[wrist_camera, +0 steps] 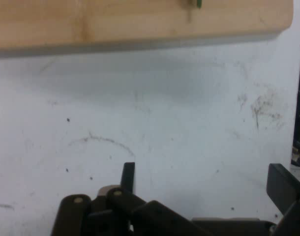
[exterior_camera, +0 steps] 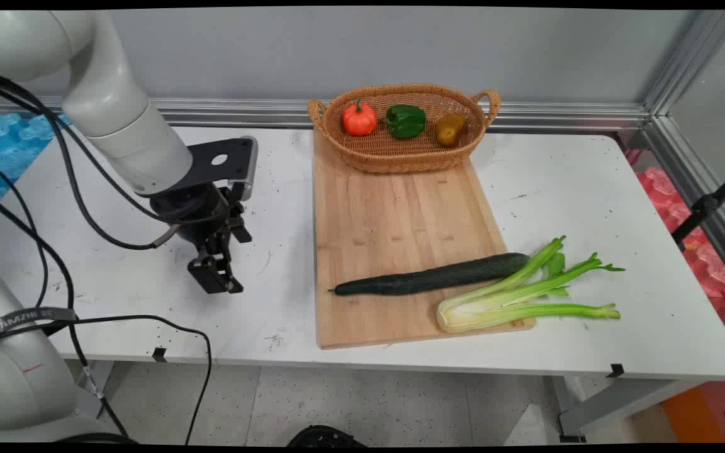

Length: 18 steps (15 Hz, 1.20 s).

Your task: Pick up the cucumber from the cutting board

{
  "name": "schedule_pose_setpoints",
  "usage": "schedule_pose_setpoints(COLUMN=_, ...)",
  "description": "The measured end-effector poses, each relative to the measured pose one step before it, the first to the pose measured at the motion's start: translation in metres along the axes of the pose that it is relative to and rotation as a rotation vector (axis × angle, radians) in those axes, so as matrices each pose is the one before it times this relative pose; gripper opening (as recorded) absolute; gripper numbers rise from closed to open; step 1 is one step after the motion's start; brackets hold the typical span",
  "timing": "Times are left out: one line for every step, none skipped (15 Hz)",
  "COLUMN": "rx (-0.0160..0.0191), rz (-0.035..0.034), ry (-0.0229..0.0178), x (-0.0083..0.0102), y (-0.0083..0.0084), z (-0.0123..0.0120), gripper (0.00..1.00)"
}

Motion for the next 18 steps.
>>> schedule_pose_setpoints(rx=0.00136, rz=0.00560, ry=0.00852, x=0.00342, y=-0.00043, z=0.00022, gripper=1.00)
schedule_pose_setpoints(rx=0.00217, rz=0.00409, ry=0.01144, x=0.00537, y=-0.00085, z=0.00010, gripper=1.00)
schedule_pose_setpoints(rx=0.00309, rz=0.00253, ry=0.01388, x=0.00641, y=-0.00104, z=0.00013, gripper=1.00)
schedule_pose_setpoints(rx=0.00320, rz=-0.00001, ry=0.01412, x=0.00703, y=-0.00128, z=-0.00009, gripper=1.00)
schedule_pose_setpoints(rx=0.00268, rz=-0.00064, ry=0.01153, x=0.00561, y=-0.00086, z=-0.00001, gripper=1.00)
schedule_pose_setpoints(rx=0.00493, rz=-0.00167, ry=0.01885, x=0.00944, y=-0.00133, z=-0.00010, gripper=1.00)
schedule_pose_setpoints(rx=0.00400, rz=-0.00018, ry=0.01320, x=0.00710, y=-0.00082, z=0.00007, gripper=1.00)
schedule_pose_setpoints(rx=0.00581, rz=0.00015, ry=0.01902, x=0.01054, y=-0.00090, z=0.00047, gripper=1.00)
schedule_pose_setpoints(rx=0.00596, rz=0.00118, ry=0.01862, x=0.01089, y=-0.00059, z=0.00104, gripper=1.00)
schedule_pose_setpoints(rx=0.00568, rz=-0.00024, ry=0.02103, x=0.01199, y=-0.00011, z=0.00200, gripper=1.00)
schedule_pose_setpoints(rx=0.00475, rz=-0.00108, ry=0.01933, x=0.01111, y=0.00034, z=0.00272, gripper=1.00)
schedule_pose_setpoints(rx=0.00404, rz=0.00000, ry=0.01713, x=0.01014, y=0.00125, z=0.00365, gripper=1.00)
schedule_pose_setpoints(rx=0.00467, rz=0.00001, ry=0.01720, x=0.00951, y=0.00157, z=0.00444, gripper=1.00)
schedule_pose_setpoints(rx=0.00515, rz=0.00073, ry=0.01364, x=0.00755, y=0.00143, z=0.00438, gripper=1.00)
schedule_pose_setpoints(rx=0.00542, rz=0.00185, ry=0.01311, x=0.00689, y=0.00152, z=0.00492, gripper=1.00)
schedule_pose_setpoints(rx=0.00768, rz=0.00183, ry=0.01666, x=0.00846, y=0.00200, z=0.00750, gripper=1.00)
schedule_pose_setpoints(rx=0.00558, rz=0.00056, ry=0.01134, x=0.00570, y=0.00138, z=0.00608, gripper=1.00)
schedule_pose_setpoints(rx=0.00547, rz=-0.00043, ry=0.01094, x=0.00543, y=0.00150, z=0.00751, gripper=1.00)
